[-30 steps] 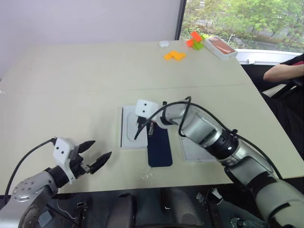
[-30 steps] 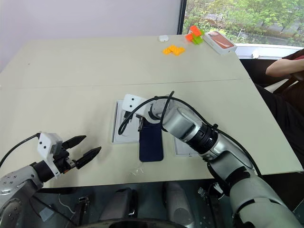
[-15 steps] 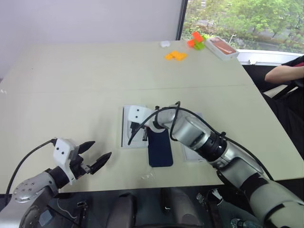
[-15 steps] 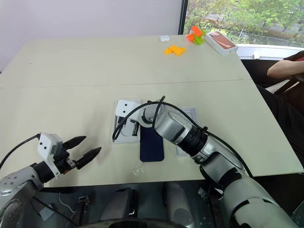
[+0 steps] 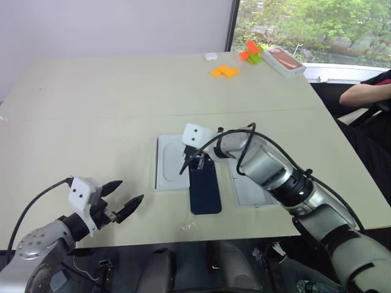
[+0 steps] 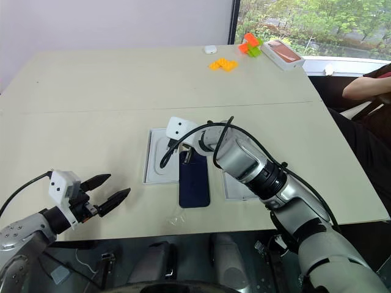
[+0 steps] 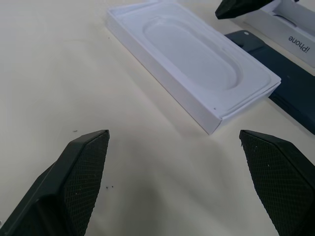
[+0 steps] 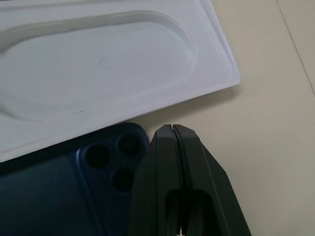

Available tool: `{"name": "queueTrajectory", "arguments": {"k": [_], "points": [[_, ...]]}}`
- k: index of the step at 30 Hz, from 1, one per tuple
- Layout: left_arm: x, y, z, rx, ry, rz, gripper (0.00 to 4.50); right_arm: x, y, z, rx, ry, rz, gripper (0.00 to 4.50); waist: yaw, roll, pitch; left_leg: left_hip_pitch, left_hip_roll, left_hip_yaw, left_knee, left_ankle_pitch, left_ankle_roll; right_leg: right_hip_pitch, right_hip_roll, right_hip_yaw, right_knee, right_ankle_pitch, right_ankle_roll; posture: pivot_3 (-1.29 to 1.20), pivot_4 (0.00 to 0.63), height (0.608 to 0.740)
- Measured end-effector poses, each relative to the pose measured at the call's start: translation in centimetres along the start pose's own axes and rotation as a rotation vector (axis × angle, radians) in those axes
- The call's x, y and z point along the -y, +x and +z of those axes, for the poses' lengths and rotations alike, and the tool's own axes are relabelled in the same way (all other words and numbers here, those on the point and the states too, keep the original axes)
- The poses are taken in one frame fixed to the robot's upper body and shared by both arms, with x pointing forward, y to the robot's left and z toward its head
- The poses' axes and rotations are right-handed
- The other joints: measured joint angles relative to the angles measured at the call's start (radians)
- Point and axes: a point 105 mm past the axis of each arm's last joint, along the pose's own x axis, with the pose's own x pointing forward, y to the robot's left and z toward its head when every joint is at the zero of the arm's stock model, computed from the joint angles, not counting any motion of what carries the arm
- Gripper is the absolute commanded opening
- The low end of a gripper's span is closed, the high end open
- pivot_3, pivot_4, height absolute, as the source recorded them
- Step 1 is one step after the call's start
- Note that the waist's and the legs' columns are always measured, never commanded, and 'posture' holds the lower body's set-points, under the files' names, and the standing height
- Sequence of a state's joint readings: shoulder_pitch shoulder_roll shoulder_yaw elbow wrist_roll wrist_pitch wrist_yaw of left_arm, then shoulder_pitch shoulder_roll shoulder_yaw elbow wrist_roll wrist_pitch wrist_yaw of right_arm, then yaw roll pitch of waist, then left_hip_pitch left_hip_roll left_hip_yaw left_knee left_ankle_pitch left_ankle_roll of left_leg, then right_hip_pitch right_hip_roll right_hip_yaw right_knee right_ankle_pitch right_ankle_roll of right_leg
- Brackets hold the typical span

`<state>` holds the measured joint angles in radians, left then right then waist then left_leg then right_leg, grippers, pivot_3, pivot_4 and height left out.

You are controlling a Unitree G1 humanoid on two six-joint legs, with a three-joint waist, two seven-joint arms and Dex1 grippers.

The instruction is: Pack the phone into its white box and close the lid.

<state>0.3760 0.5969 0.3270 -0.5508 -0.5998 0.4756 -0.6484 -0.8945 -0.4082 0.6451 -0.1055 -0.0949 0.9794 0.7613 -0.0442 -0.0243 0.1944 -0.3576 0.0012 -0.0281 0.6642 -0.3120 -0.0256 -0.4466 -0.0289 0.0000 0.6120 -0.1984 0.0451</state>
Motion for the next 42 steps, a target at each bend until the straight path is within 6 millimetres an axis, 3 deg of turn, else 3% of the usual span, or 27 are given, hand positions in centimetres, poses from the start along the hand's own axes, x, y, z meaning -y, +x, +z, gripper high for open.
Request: {"name": "queueTrajectory", "arguments": {"k": [15, 25, 30, 34, 38, 42], "points": [[0.1, -0.1, -0.3, -0.005, -0.012, 0.003, 4.50, -2.3, 1.1, 0.0, -0.003, -0.011, 0.064, 0.02, 0.000, 0.000, 0.000, 0.000, 0.000, 0.000, 0.000, 0.000, 0.000, 0.000, 0.000, 0.000, 0.000, 0.001, -0.002, 0.00, 0.150, 0.740], [0.1, -0.1, -0.3, -0.005, -0.011, 0.003, 4.50, -2.3, 0.5, 1.2, 0.037, -0.054, 0.055, 0.02, 0.000, 0.000, 0.000, 0.000, 0.000, 0.000, 0.000, 0.000, 0.000, 0.000, 0.000, 0.000, 0.000, 0.002, -0.002, 0.00, 0.150, 0.740], [0.1, -0.1, -0.3, -0.004, -0.010, 0.003, 4.50, -1.2, 0.1, 1.3, 0.025, -0.081, 0.003, 0.02, 0.000, 0.000, 0.000, 0.000, 0.000, 0.000, 0.000, 0.000, 0.000, 0.000, 0.000, 0.000, 0.000, 0.001, -0.002, 0.00, 0.150, 0.740], [0.1, 0.0, -0.2, -0.001, -0.008, 0.001, 4.50, -0.7, -0.4, 2.8, 0.075, -0.065, 0.004, 0.02, -0.001, 0.000, 0.000, 0.000, 0.000, 0.000, 0.000, 0.000, 0.000, 0.000, 0.000, 0.000, 0.000, 0.002, -0.002, 0.00, 0.150, 0.740], [0.2, 0.2, -0.2, -0.001, -0.009, -0.006, 4.50, -2.2, 0.9, 4.1, 0.109, -0.041, 0.057, 0.02, -0.002, 0.000, 0.000, 0.000, 0.000, 0.000, 0.000, 0.000, 0.000, 0.000, 0.001, 0.000, 0.001, 0.002, -0.003, 0.00, 0.150, 0.740], [0.4, 0.3, -0.6, -0.012, -0.016, -0.015, 4.50, -3.2, 2.9, 4.2, 0.096, -0.010, 0.097, 0.02, 0.001, 0.000, 0.000, 0.001, 0.000, 0.000, 0.001, 0.000, 0.000, 0.000, 0.000, 0.000, 0.001, 0.002, -0.003, 0.00, 0.150, 0.740]]}}
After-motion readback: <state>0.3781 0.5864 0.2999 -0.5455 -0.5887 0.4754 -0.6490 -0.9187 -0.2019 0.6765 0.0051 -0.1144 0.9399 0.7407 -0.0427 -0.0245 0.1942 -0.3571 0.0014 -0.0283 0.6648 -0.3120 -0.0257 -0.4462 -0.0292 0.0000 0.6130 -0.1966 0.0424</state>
